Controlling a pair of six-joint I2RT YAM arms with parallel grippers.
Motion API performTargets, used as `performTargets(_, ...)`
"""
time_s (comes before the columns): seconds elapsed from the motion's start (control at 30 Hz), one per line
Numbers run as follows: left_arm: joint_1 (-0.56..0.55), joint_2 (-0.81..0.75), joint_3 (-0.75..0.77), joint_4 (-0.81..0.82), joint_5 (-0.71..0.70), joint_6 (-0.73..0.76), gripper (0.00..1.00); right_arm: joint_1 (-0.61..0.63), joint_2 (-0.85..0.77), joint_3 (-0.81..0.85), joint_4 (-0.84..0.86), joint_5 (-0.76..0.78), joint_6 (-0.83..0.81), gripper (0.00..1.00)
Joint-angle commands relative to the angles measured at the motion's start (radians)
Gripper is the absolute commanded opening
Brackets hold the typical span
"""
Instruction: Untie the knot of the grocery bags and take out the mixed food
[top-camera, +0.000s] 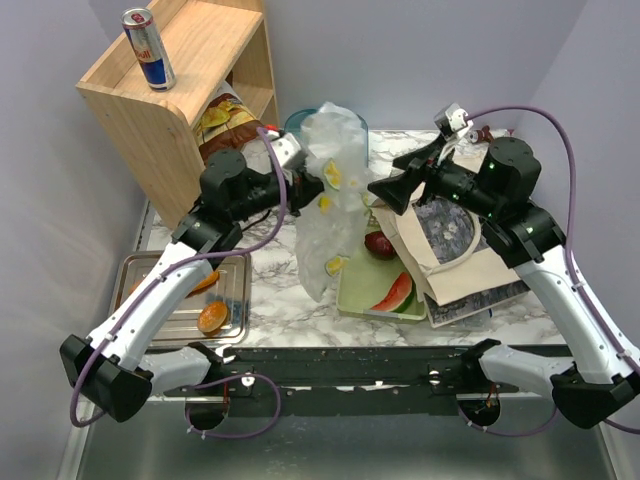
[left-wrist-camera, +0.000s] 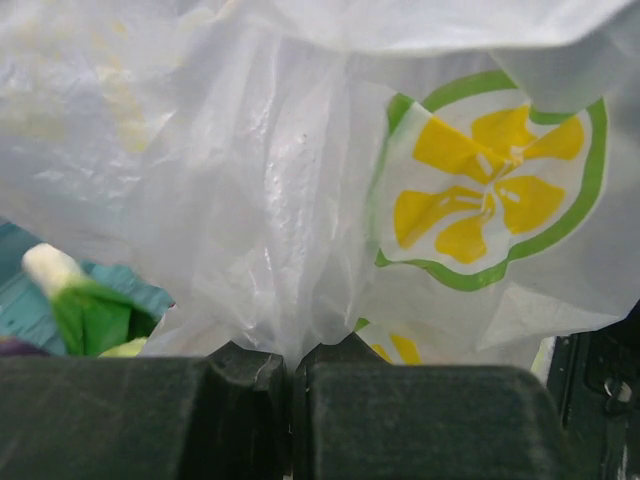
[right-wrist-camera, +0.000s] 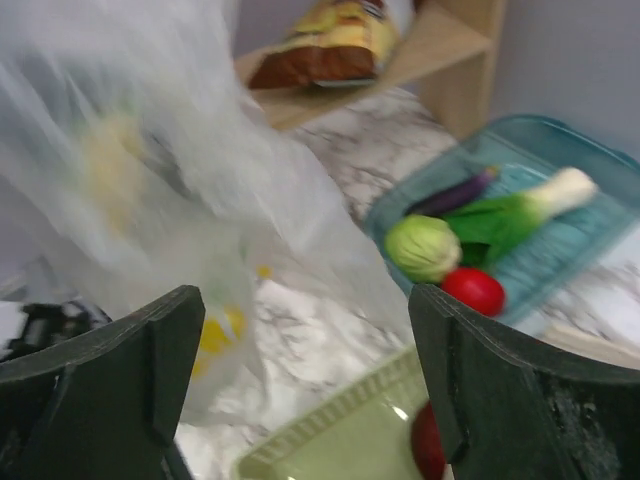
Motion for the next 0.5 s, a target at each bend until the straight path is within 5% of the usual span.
performTargets(0.0,0.095,-0.058,0.001,-0.077,-0.017,-0.068,0.0,-0.007,-0.025,-0.032,-0.208,0.317,-0.238,0.93)
performTargets(0.2,0.153,-0.077,0.0,-0.147,-0.094,-0.052,0.0,-0.007,0.065,-0.094,-0.348,0.555,-0.371,1.0)
performTargets(0.47,0.164,-0.084,-0.021,-0.14,-0.123,-0.065,0.0,0.106,0.061,-0.267,-0.407,0.681,-0.49,1.0)
